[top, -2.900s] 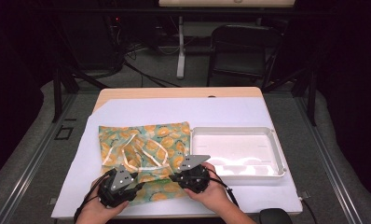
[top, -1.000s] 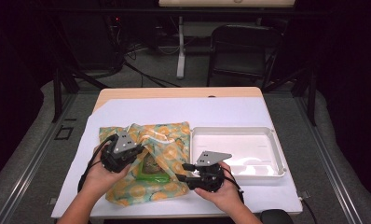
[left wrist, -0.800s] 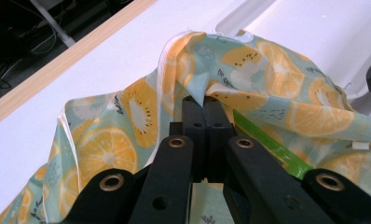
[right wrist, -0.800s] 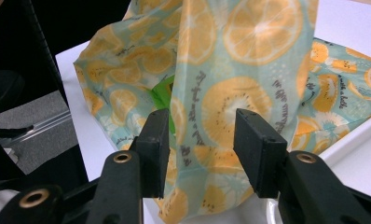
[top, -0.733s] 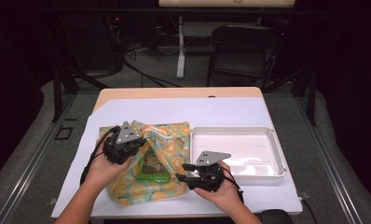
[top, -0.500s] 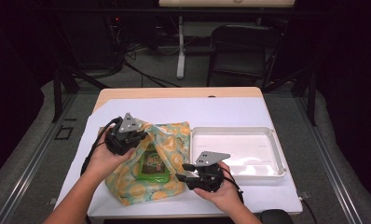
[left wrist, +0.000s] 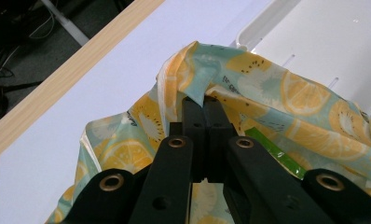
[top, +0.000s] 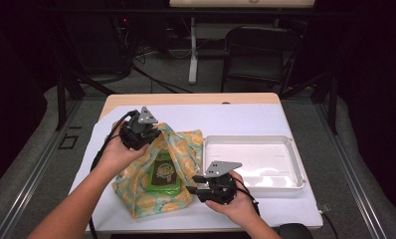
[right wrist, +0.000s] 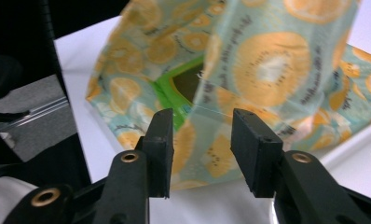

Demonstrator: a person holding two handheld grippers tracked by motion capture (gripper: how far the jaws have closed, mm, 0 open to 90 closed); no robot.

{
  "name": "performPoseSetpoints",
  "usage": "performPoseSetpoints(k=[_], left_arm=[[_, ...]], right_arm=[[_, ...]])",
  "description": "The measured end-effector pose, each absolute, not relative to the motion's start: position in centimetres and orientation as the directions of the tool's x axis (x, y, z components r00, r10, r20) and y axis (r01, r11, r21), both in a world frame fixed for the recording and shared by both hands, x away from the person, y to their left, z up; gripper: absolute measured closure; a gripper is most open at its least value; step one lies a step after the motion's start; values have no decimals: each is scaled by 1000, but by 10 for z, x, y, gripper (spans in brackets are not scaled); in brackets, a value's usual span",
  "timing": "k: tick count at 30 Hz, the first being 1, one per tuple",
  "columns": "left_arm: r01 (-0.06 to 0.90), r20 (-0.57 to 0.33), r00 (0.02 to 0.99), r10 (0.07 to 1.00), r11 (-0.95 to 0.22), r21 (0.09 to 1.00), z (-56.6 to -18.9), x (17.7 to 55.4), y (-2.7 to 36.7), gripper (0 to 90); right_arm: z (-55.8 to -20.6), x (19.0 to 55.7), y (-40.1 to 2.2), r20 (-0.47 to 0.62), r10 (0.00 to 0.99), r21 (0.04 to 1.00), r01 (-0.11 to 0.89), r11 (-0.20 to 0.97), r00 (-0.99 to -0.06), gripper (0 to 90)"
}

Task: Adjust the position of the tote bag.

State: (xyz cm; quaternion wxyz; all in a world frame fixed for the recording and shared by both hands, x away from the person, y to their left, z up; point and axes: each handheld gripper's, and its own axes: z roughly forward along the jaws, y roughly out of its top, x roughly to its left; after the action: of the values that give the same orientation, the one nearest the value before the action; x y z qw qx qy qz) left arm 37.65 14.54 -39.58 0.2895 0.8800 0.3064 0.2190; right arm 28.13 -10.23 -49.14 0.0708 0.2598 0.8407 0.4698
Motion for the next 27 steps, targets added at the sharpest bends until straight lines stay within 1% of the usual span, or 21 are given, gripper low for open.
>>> performPoseSetpoints(k=[4,7,10,15,20,24,27], left_arm=[[417,228,715,661,-664,620,-394,384,141,900],[422,240,706,667,-667,614,-395,389,141,900],[436,232,698,677,-659,613,-397,394,142,900],[454,216,688,693,-643,617,-397,403,142,900],[452,225,685,692,-647,613,-393,406,140,900],[447,244,680,692,-654,610,-391,410,137,900],[447,247,681,690,-658,606,-389,412,136,900]], right_arm=[[-481,282,-97,84,474,820,331,466,-877,612],[-472,285,-93,69,453,803,319,503,-889,612],[-463,290,-89,77,436,791,321,521,-896,635],[-449,301,-76,9,437,776,282,564,-899,642],[-442,311,-67,-2,445,775,280,566,-896,639],[-439,323,-58,39,459,786,311,535,-888,629],[-439,327,-54,43,468,785,320,530,-883,629]])
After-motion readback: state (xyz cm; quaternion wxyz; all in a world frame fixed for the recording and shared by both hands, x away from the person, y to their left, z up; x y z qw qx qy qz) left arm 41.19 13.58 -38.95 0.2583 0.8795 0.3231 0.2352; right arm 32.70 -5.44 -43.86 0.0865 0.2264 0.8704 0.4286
